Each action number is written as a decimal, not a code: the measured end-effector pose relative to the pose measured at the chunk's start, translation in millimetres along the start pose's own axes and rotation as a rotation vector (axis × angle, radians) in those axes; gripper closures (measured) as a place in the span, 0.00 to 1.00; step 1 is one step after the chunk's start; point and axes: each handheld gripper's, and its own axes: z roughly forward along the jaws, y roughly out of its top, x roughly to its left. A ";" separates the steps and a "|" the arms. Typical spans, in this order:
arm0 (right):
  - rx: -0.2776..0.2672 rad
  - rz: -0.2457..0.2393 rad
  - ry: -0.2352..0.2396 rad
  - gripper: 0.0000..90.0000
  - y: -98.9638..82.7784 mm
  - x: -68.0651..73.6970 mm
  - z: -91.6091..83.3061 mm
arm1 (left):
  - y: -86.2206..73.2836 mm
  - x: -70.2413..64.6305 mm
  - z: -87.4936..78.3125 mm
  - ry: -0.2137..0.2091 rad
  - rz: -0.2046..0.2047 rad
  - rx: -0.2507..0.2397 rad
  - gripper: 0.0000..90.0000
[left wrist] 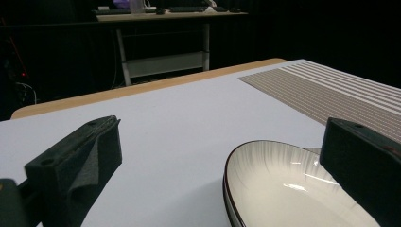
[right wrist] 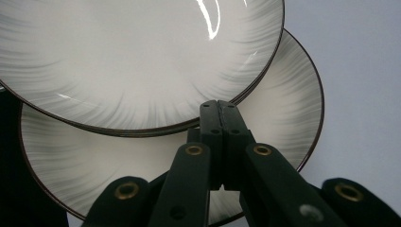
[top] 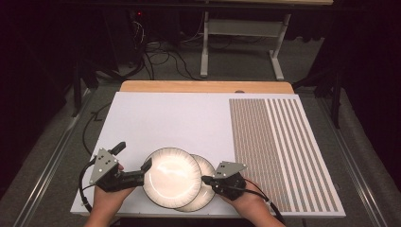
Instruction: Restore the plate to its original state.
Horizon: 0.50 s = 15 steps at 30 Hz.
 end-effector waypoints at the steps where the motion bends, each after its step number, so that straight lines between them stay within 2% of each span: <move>1: 0.000 0.000 0.000 1.00 0.0 0.0 0.0 | 0.0 0.0 0.0 0.000 0.000 0.001 0.01; 15: 0.003 0.005 -0.003 1.00 0.1 0.2 -0.3 | 0.3 -0.5 0.2 0.001 0.002 0.004 0.01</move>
